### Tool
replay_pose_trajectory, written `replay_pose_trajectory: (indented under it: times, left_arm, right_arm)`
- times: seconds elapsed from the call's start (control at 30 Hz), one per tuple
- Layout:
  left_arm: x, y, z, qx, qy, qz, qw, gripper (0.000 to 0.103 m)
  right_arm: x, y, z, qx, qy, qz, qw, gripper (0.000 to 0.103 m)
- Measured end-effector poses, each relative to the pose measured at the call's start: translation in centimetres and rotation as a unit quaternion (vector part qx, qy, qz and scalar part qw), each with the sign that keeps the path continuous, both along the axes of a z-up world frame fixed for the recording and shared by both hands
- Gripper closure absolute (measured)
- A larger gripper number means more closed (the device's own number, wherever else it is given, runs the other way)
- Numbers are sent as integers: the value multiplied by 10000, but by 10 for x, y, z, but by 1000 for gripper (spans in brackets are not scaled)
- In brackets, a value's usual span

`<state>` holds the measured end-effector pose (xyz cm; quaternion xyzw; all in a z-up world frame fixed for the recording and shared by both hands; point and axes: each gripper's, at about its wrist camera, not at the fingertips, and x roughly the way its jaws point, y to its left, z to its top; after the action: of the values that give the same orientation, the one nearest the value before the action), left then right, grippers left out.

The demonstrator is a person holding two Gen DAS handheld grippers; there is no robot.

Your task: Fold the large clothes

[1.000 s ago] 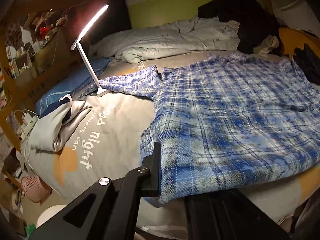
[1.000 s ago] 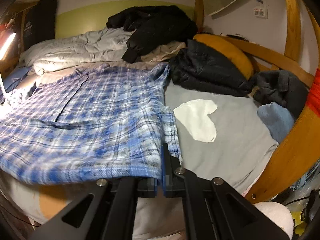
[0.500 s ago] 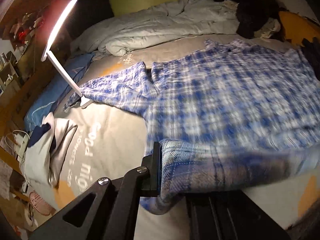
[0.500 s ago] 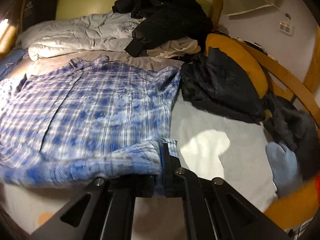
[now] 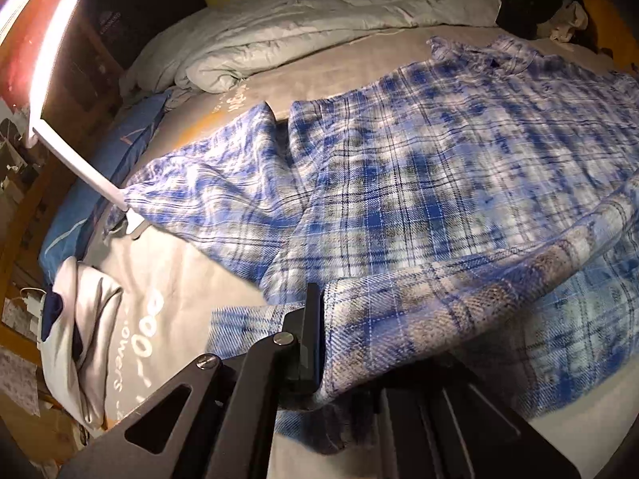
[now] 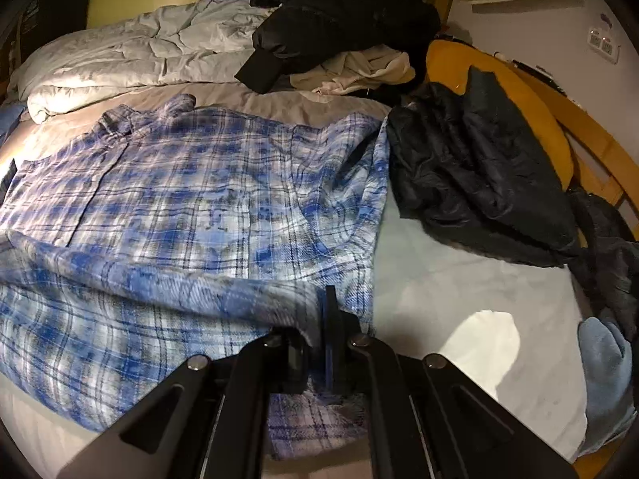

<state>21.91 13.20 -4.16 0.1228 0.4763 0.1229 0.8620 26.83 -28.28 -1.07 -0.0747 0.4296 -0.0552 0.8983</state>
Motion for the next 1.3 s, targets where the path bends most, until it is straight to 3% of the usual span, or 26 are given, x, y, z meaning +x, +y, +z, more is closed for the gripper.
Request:
replay_pose_trajectory:
  times: [0.17,0.2,0.27,0.3,0.33,0.4,0.47,0.5,0.57,0.63,0.7,0.87,0.97,1.07,1.1,1.13,1.17,1.2,1.3]
  left_arm:
    - [5,-2,-11,3,-9,-80,10000,94]
    - [3,-1,-9,-91,-92,-124,9998,91]
    - [-5,3,0,-409,-306,-196,9985,72]
    - [-9,5,5,-598,-425,-245,9970,44]
    - [-15,8,12,-779,-564,-259,9950,16]
    - [-29,17,27,-1040,-907,-148,9903,5]
    - [-39,25,40,-1316,-1121,-144,9848,5]
    - [-42,30,46,-1480,-1241,-131,9811,4]
    - [-46,41,54,-1682,-1488,-24,9744,1]
    - [-45,51,57,-1627,-1637,205,9728,1]
    - [-42,61,53,-1588,-1507,437,9748,1]
    - [-36,71,35,-1942,-842,552,9758,1]
    - [-35,67,26,-2259,-729,437,9704,1]
    - [-32,60,17,-2389,-538,345,9689,9]
    - [-29,59,14,-2321,-447,367,9710,24]
    - [-28,57,10,-2227,-353,388,9735,50]
    - [-27,57,8,-2135,-253,400,9758,67]
    - [-26,57,6,-2039,-180,425,9779,98]
    - [-35,66,17,-1942,-522,561,9780,98]
  right_arm:
    - [10,4,-9,-52,53,131,9999,97]
    - [10,5,-10,-75,71,167,9998,97]
    - [9,5,-8,-28,60,232,9997,86]
    - [8,4,-5,31,18,245,9997,63]
    - [6,3,-2,99,-57,252,9996,33]
    - [-1,-2,10,291,-385,252,9985,16]
    - [-8,-7,21,420,-615,220,9970,11]
    - [-12,-12,27,483,-745,170,9959,0]
    - [-21,-22,37,540,-1014,-41,9934,0]
    - [-24,-31,41,564,-1082,-218,9923,0]
    - [-25,-42,44,652,-1057,-351,9916,0]
    - [-28,-72,47,1021,-973,-625,9880,0]
    - [-24,-82,38,1334,-558,-446,9885,0]
    - [-17,-85,22,1898,-68,-218,9816,5]
    - [-14,-84,15,2108,148,-126,9773,10]
    - [-13,-82,11,2195,251,-38,9753,15]
    - [-12,-78,7,2254,367,97,9735,18]
    - [-12,-75,5,2222,423,192,9739,21]
    - [-15,-57,4,1746,475,479,9823,28]
